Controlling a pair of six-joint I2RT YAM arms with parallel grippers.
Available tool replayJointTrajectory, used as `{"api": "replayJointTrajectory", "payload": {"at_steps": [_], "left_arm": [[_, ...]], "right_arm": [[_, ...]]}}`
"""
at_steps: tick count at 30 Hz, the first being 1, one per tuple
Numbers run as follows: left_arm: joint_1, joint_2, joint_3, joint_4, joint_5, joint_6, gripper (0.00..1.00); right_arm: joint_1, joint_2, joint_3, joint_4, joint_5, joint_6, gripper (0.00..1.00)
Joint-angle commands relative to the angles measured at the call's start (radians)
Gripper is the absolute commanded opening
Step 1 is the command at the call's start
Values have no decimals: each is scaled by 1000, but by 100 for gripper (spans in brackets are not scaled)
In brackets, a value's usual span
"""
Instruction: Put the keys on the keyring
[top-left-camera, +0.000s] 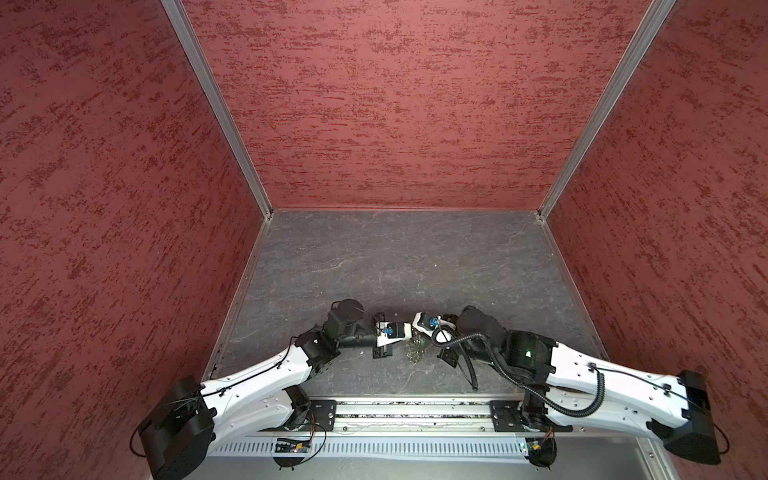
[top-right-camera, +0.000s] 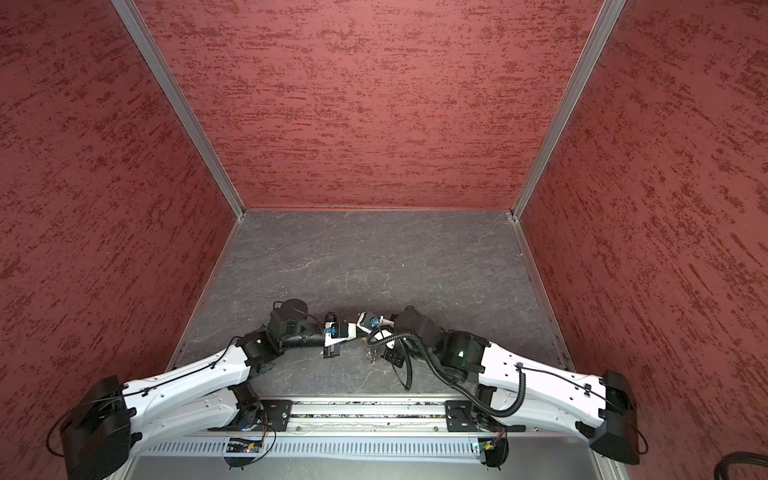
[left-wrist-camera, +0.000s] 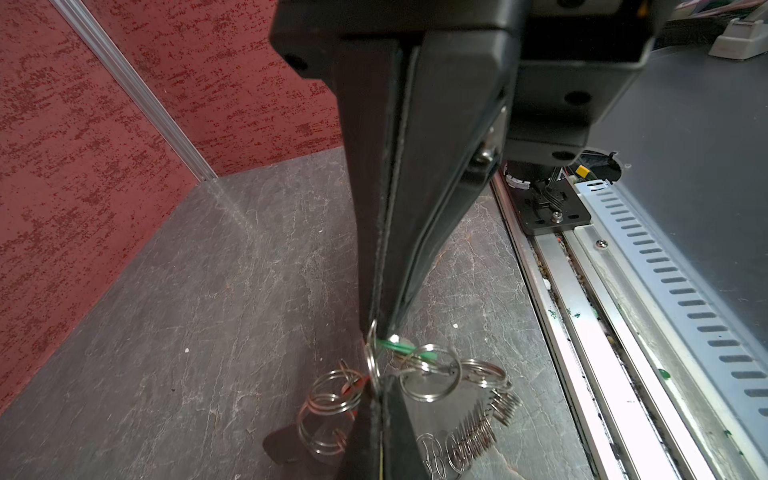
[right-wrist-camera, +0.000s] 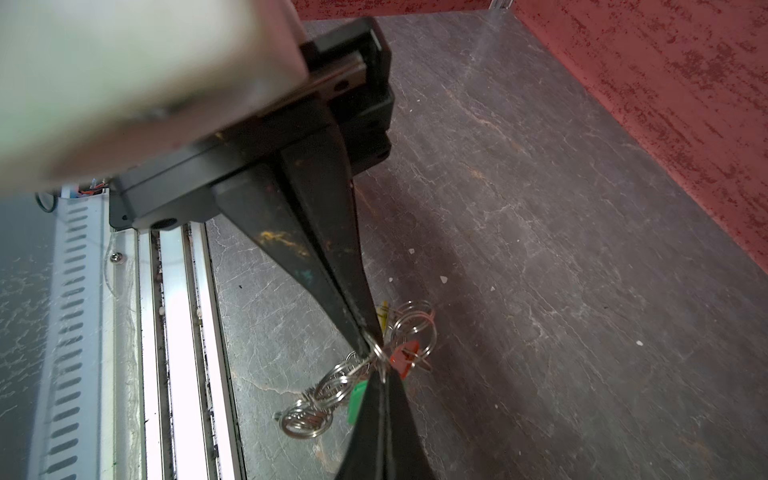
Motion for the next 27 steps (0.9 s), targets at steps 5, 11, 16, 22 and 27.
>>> {"api": "replayJointTrajectory", "payload": {"at_steps": [5, 11, 16, 22, 27], "left_arm": [[-8, 15, 8, -67, 104, -12, 0], [-5, 5, 10, -84, 158, -23, 0], [-2, 24, 28, -113, 193, -22, 0], [-1, 20, 30, -124, 204, -18, 0], [-4, 24, 26, -123, 209, -8, 0]], "right_arm": [[5, -29, 10, 248, 5, 6, 0], [4, -38, -30, 278, 1, 13, 0], [3, -55, -39, 278, 0, 2, 0], [4, -50, -48, 267, 19, 0, 0], [1, -73, -46, 265, 48, 17, 0]]}}
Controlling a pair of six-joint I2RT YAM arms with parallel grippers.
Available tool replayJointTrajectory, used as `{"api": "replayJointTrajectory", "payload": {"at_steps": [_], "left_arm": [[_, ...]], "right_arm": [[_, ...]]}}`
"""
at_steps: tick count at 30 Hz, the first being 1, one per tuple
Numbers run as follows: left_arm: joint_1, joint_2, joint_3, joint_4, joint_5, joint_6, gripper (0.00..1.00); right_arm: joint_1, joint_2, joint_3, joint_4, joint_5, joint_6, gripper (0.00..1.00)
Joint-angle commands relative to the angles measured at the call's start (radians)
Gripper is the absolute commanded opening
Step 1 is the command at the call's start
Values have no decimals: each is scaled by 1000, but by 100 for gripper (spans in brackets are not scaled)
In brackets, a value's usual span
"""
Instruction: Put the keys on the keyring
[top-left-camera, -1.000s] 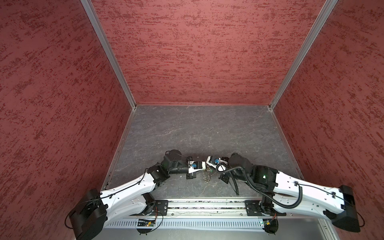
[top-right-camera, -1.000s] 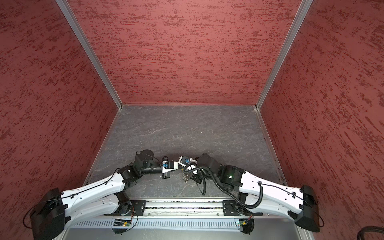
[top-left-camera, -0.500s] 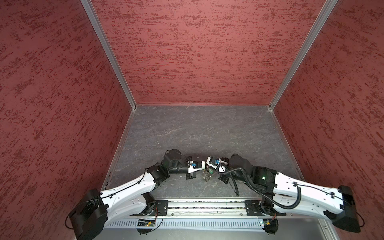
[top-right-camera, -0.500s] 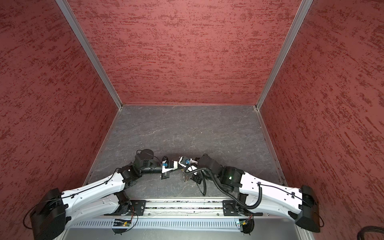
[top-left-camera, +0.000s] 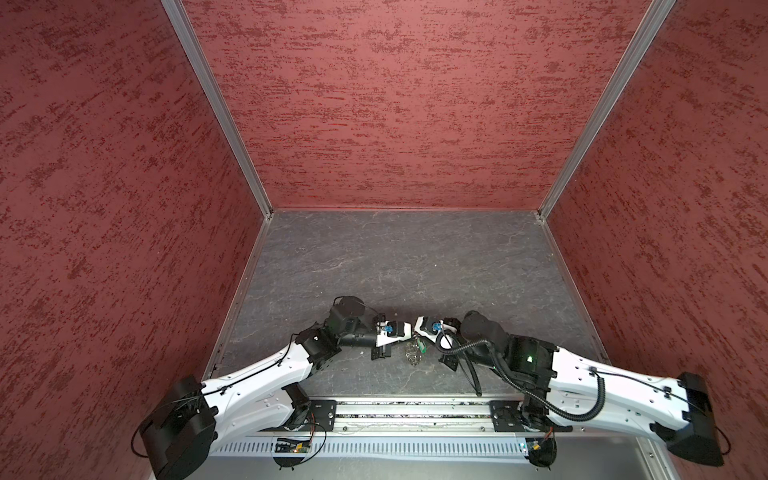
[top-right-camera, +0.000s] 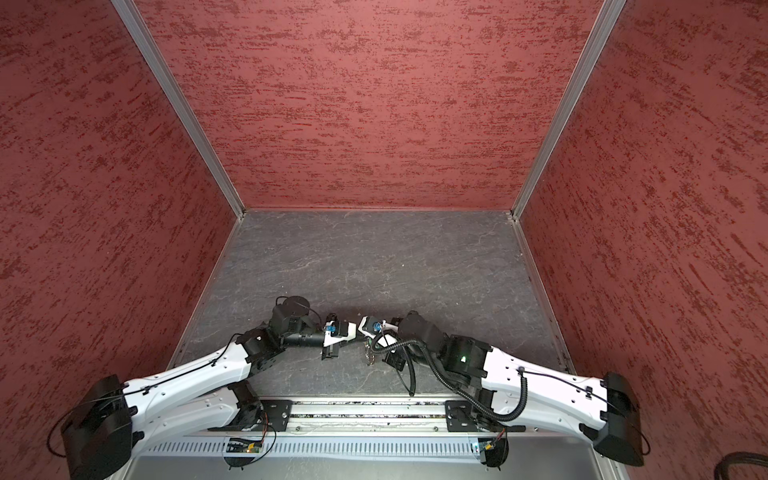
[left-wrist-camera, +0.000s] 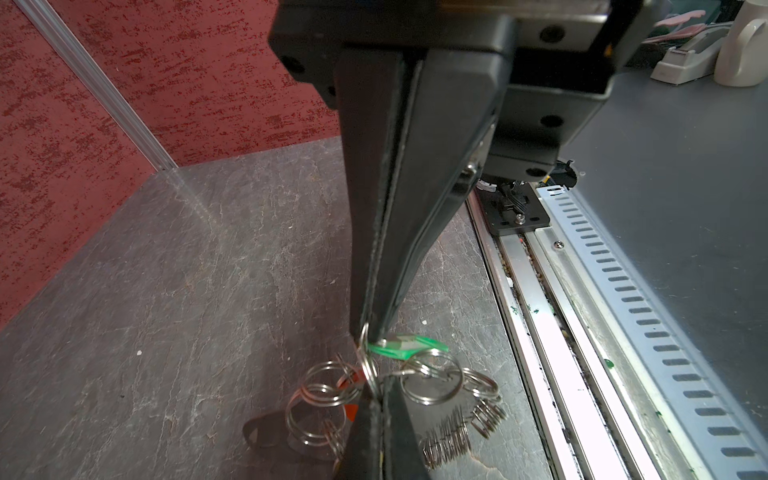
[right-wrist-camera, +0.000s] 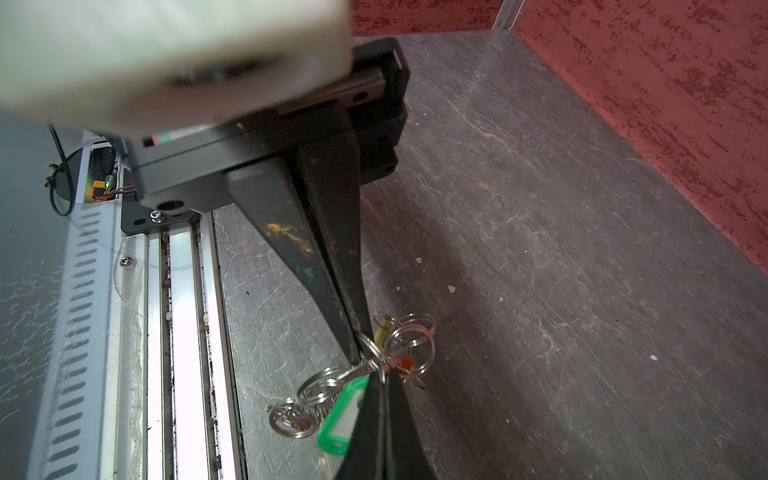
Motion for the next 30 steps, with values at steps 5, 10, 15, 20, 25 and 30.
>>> {"api": "replayJointTrajectory", "payload": {"at_steps": [5, 10, 15, 20, 25, 30], "left_arm": [[-23, 19, 7, -63, 128, 20, 0], [-23, 18, 7, -59, 125, 16, 0], [-23, 24, 9, -62, 126, 14, 0], [-23, 28, 12, -68, 126, 14, 0], [-23, 18, 5, -57, 122, 13, 0], [-18, -1, -9, -30, 112, 5, 0]], "right_arm": [[-6, -48, 20, 191, 47, 25, 0], [-8, -30, 30, 180, 48, 25, 0], [-9, -29, 30, 189, 59, 26, 0], [-15, -36, 28, 204, 92, 33, 0], [-34, -44, 20, 208, 79, 57, 0], [-52, -49, 20, 186, 77, 71, 0]]}}
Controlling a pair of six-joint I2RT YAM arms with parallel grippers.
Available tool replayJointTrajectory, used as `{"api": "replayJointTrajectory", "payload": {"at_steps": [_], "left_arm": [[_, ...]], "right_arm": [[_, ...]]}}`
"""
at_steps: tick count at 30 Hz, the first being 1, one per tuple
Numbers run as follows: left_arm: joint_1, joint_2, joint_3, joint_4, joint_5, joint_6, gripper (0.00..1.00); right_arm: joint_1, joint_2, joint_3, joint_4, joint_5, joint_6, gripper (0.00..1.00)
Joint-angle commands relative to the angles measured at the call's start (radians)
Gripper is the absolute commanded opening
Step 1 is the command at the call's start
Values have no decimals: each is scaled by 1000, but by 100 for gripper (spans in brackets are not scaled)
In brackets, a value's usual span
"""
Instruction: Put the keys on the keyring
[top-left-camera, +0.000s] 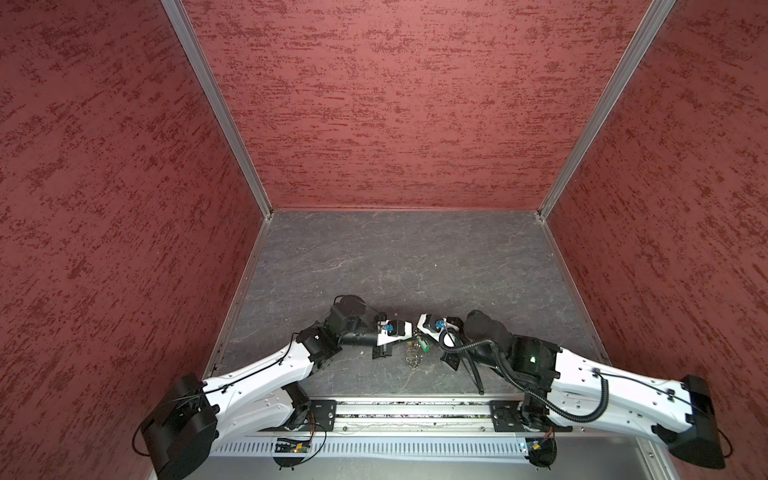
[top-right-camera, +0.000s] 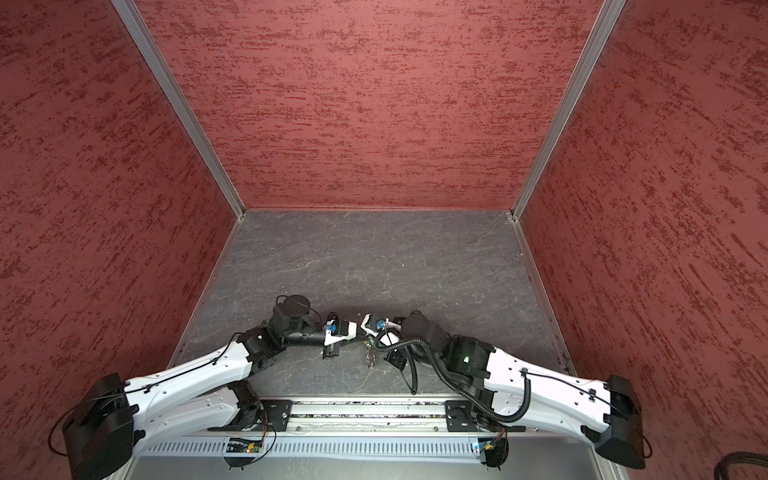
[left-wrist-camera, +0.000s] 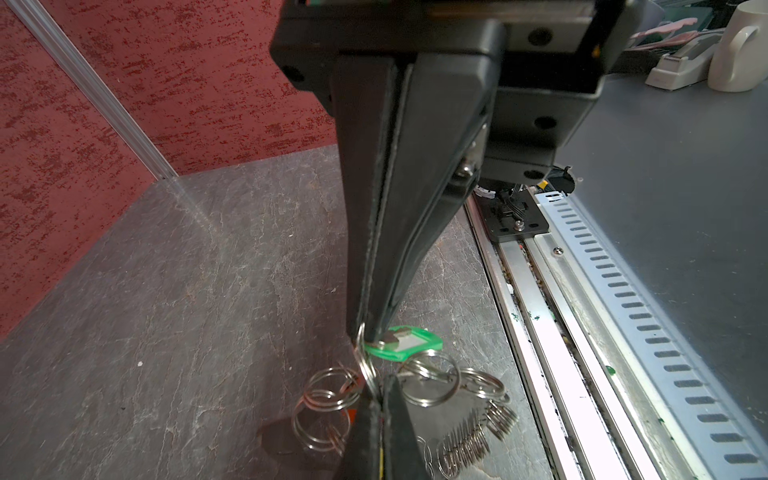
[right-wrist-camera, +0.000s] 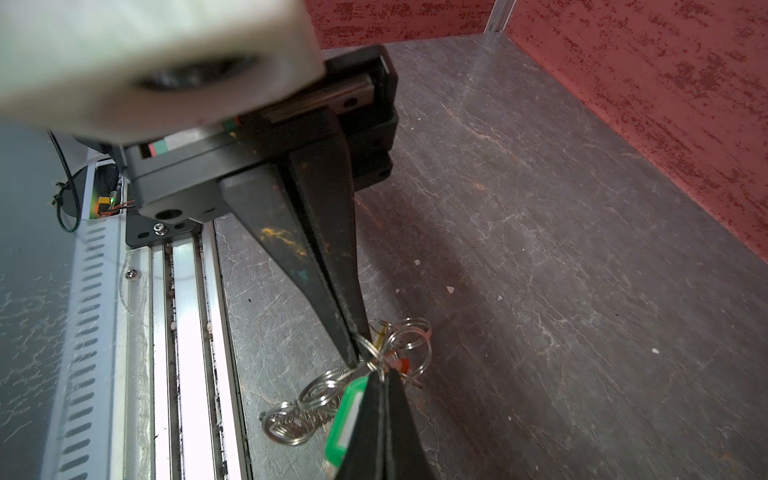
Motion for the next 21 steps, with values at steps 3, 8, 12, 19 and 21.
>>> {"api": "replayJointTrajectory", "payload": {"at_steps": [3, 8, 12, 19, 21], "left_arm": [[-8, -20, -27, -25, 105, -8, 0], [2, -27, -35, -6, 103, -20, 0], [4, -21, -35, 0, 102, -24, 0], [27, -40, -55, 62, 85, -70, 0], [48, -50, -72, 112, 91, -98, 0]], "right_arm": [[-47, -36, 23, 177, 86, 34, 0], [-54, -34, 21, 173, 106, 39, 0], [-57, -43, 8, 195, 84, 37, 0], [-57, -45, 12, 151, 79, 42, 0], [-57, -66, 11, 122, 102, 44, 0]]}}
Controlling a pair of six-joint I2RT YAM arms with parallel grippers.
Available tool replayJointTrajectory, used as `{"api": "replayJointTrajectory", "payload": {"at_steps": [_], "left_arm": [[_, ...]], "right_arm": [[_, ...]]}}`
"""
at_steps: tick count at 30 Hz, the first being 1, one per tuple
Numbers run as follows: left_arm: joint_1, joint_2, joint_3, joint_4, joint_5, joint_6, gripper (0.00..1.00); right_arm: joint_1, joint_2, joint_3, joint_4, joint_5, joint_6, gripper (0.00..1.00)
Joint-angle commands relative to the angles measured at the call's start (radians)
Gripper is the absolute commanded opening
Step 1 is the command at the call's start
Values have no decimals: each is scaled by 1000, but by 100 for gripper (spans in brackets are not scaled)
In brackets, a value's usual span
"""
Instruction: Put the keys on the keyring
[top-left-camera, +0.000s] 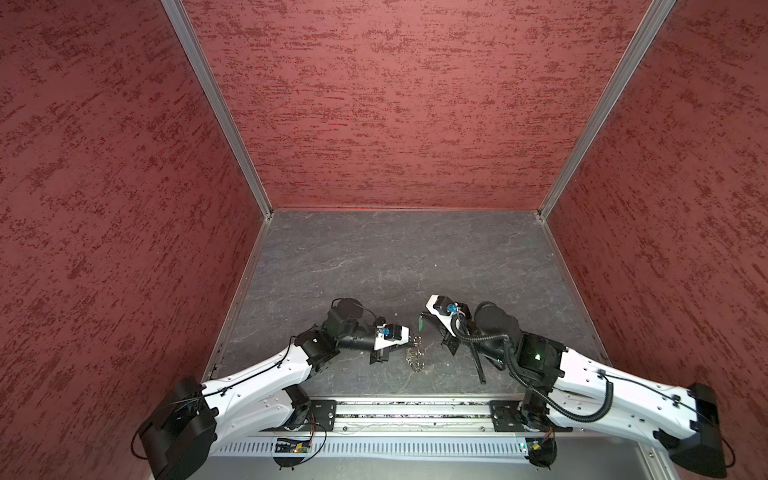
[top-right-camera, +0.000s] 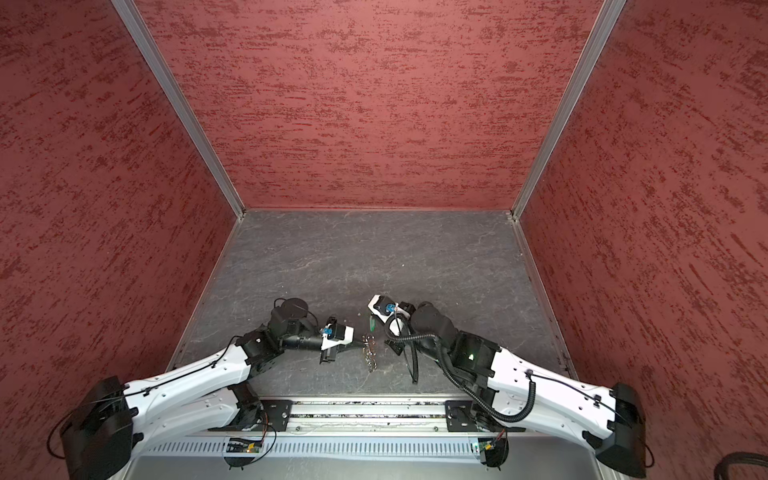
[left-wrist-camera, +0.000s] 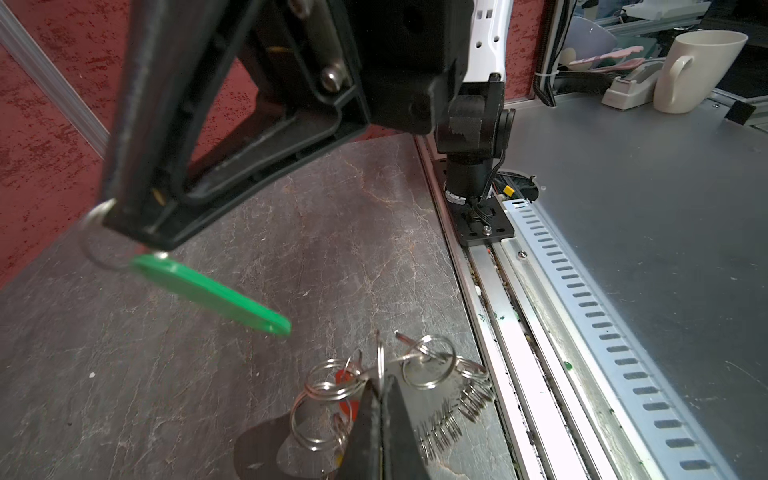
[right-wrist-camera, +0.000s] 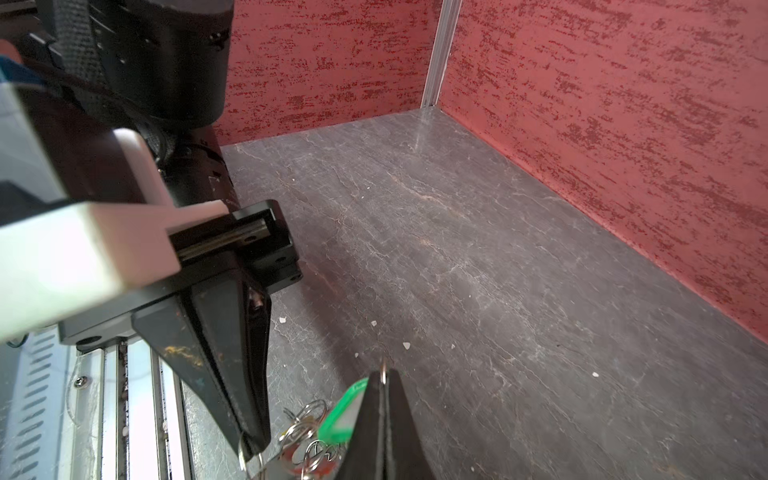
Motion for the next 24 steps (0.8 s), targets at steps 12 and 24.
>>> {"api": "replayJointTrajectory", "payload": {"at_steps": [12, 24], "left_arm": [[21, -99, -135, 261, -83, -8, 0], [52, -50, -201, 473, -55, -46, 0]], "right_arm": [[-3, 15, -5, -97, -204, 55, 0], [-2, 45, 5, -134, -251, 49, 0]]}}
